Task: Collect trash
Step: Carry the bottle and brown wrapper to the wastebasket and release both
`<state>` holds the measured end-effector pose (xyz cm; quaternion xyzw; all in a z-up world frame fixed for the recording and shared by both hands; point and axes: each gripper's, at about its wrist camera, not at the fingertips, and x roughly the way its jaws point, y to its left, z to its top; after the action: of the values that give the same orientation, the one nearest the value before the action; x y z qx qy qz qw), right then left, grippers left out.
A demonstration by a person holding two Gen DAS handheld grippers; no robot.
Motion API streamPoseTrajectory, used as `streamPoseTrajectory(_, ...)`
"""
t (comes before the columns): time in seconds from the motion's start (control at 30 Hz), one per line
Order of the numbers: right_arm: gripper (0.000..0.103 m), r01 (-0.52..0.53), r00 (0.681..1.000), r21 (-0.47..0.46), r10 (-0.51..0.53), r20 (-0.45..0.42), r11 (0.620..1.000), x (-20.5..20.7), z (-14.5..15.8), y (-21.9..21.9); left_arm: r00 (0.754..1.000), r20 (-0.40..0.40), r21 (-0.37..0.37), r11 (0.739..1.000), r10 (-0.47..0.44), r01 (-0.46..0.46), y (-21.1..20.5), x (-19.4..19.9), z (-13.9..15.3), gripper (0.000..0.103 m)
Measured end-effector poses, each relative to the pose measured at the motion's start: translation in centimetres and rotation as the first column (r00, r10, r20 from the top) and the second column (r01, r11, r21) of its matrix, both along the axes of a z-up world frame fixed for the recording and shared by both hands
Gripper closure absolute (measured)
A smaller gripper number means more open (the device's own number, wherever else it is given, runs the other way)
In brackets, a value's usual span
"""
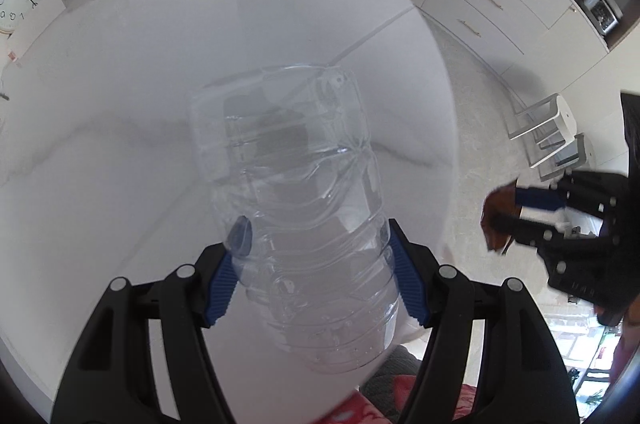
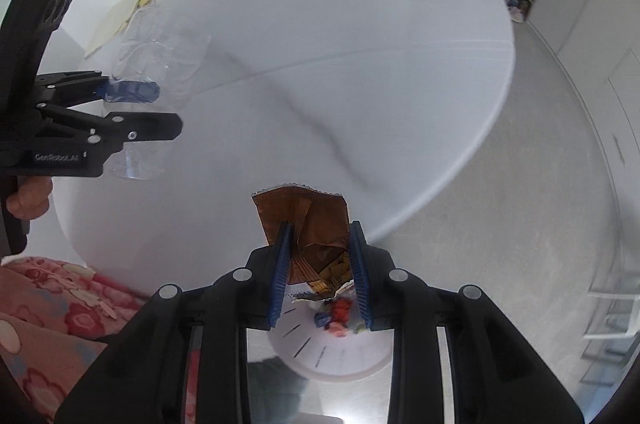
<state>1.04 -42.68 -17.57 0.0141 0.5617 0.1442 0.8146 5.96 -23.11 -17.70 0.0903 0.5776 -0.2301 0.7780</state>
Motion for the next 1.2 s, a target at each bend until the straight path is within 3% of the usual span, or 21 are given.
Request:
streamPoseTrajectory(0.2,0.074,0.027,0.999,0.049,-0.028,0.034,0.998,-8.2,-1.0,-2.8,0.997,0.008,-0.046,0.996,0.071,-0.071,-2.6,-8.9,0.7,0.038)
streamPoseTrajectory(0.4,0.074,0.002,1.000,0.062,-0.003,0.018,0.998,-11.7,-2.6,-3.7,0.996,-0.057,-0.057,0.996,0.062,-0.065,-3.8,-15.3,0.4,0.038)
streamPoseTrajectory(0.73,0.074,0.007,1.000,0.079,-0.006,-0.011,0.997,-14.6,-4.6,-3.8,0.996,-0.060,-0.005,0.998,0.069,-0.070,-4.6,-20.0,1.0,0.038)
streamPoseTrajectory(0.93,0.072,0.013,0.998,0.036,-0.010,-0.069,0.999,-13.0,-9.5,-3.2,0.995,-0.074,0.012,0.997,0.072,-0.071,-5.5,-19.8,-0.1,0.038)
streamPoseTrajectory(0.97,0.070,0.013,0.996,0.045,-0.009,-0.083,0.999,-12.5,-10.5,-3.1,0.994,-0.081,0.017,0.997,0.074,-0.073,-5.5,-19.6,-0.5,0.038)
streamPoseTrajectory(1.03,0.033,0.028,0.995,0.055,-0.022,-0.101,0.998,-12.4,-12.0,-3.2,0.993,-0.094,0.019,0.997,0.072,-0.071,-5.8,-19.4,-1.2,0.038)
streamPoseTrajectory(1.1,0.019,0.070,0.993,0.046,-0.065,-0.101,0.996,-12.5,-12.4,-3.7,0.993,-0.099,0.011,0.998,0.062,-0.061,-6.3,-19.1,-1.9,0.038)
streamPoseTrajectory(1.2,0.007,0.135,0.987,0.023,-0.132,-0.093,0.991,-13.6,-11.9,-5.2,0.993,-0.114,0.023,0.999,0.040,-0.038,-7.5,-18.6,-3.6,0.038)
